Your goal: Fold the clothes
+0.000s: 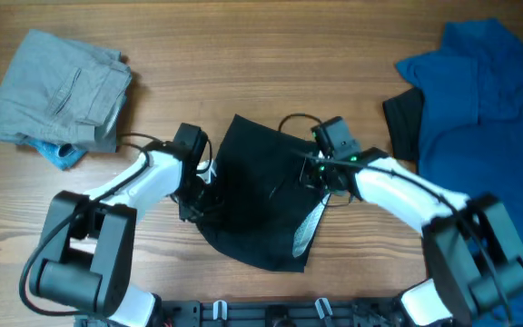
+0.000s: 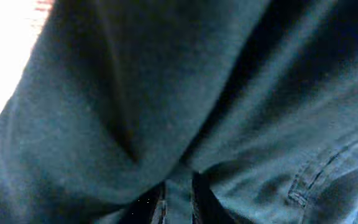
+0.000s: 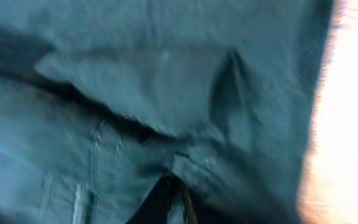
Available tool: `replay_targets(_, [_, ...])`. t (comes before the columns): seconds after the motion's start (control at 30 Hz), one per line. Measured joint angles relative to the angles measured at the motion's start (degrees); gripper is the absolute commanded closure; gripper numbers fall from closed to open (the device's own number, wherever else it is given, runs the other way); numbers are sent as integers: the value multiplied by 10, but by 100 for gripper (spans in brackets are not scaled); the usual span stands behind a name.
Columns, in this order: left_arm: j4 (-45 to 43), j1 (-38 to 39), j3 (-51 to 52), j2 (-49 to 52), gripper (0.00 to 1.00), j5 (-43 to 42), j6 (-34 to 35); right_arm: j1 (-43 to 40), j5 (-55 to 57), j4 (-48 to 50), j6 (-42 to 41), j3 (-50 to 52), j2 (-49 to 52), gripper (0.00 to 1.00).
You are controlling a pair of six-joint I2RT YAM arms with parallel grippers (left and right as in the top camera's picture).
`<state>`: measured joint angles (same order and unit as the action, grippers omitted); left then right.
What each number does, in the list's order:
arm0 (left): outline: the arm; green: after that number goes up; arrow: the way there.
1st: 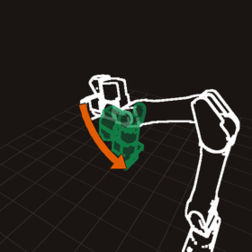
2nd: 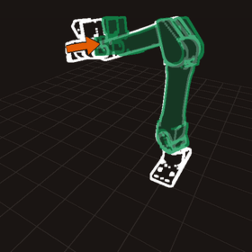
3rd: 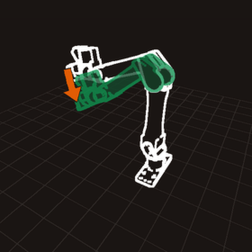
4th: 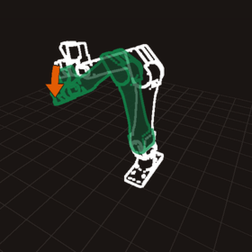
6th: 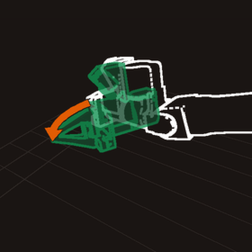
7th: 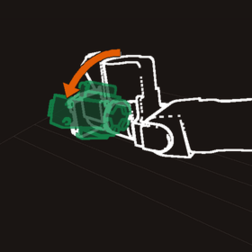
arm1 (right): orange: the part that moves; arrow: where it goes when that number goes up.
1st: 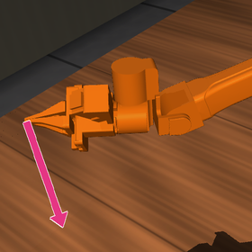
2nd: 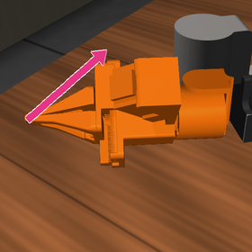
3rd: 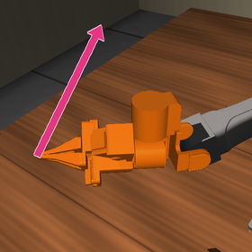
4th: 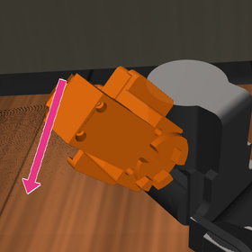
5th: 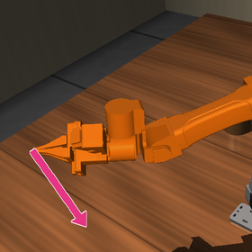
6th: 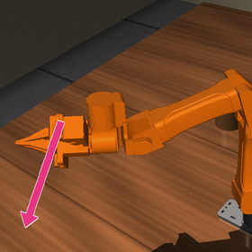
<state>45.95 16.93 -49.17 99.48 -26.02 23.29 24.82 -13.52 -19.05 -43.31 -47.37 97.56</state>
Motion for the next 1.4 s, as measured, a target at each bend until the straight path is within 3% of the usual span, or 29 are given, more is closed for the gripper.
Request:
replay_targets(0.2, [-127, -7, 7, -13, 61, -34, 24, -79, -71, 116, 45, -3, 39, 90])
replay_targets(0.27, [-80, -19, -30, -2, 59, -28, 9, -107, -106, 109, 88, -12, 39, 89])
replay_targets(0.33, [8, -36, -85, 1, 65, -19, -12, -131, -134, 98, 119, -30, 36, 89])
replay_targets(0.47, [87, -44, -169, -23, 96, -15, -41, -143, -158, 72, 145, -51, -40, 90])
replay_targets(0.57, [145, -21, -176, -56, 96, -15, -52, -143, -169, 22, 151, -64, -138, 90])
replay_targets(0.67, [140, 7, -135, -57, 96, -15, -21, -143, -174, -74, 157, -67, -180, 90])
replay_targets(0.87, [-54, 21, 75, -57, 96, -23, 132, -141, -191, -176, 239, -67, -183, 89])
replay_targets(1.0, [-208, 19, 120, -82, 96, -37, 196, -116, -210, -178, 290, -67, -183, 89])
replay_targets(1.1, [-368, -16, 118, -71, 96, 29, 211, -92, -191, -172, 306, -67, -183, 83])
replay_targets(1.27, [-376, -100, 63, -64, 78, 55, 180, -86, -111, -147, 293, -67, -163, 83])
replay_targets(1.33, [-377, -123, 30, -64, 57, -9, 141, -86, -93, -129, 288, -67, -133, 85])
replay_targets(1.4, [-352, -120, 22, -64, 31, -66, 120, -86, -84, -119, 283, -67, -100, 91])
